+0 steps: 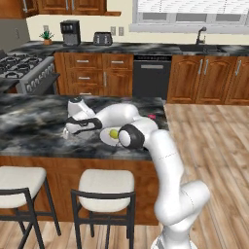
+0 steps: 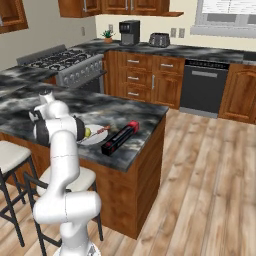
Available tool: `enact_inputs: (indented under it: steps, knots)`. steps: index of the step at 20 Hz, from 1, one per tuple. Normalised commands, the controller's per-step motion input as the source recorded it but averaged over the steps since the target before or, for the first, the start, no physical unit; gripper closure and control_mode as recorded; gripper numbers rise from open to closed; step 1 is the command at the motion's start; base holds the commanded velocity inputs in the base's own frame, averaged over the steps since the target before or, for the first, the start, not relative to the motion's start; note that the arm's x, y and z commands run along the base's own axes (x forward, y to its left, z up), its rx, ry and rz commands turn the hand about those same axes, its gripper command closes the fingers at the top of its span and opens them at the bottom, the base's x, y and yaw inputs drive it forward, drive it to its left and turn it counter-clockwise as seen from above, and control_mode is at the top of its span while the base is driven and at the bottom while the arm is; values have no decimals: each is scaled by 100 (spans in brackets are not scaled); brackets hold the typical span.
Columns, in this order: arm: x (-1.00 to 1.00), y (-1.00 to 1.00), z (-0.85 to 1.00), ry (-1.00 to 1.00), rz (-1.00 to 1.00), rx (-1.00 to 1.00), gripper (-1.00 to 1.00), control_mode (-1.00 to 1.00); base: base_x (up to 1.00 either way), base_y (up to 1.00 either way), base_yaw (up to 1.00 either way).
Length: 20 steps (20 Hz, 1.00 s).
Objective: Retrieve the tupperware and aluminum foil from the cabinet and place them on the dining counter near the plate with lemon and kebab skewer to prepare for storing leftovers.
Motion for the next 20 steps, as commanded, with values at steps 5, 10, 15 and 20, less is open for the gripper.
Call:
enact_inputs:
  steps: [5,10,15,20]
  knots:
    - [-59,-51,0,0,0,-2,-100,-100,0,0,0]
    - [-89,-62,0,-5,0,0,-100,-100,0,0,0]
    - [-100,-73,21,-18,-4,0,-100,-100,0,0,0]
    - [-100,-64,73,-38,-3,0,-100,-100,0,0,0]
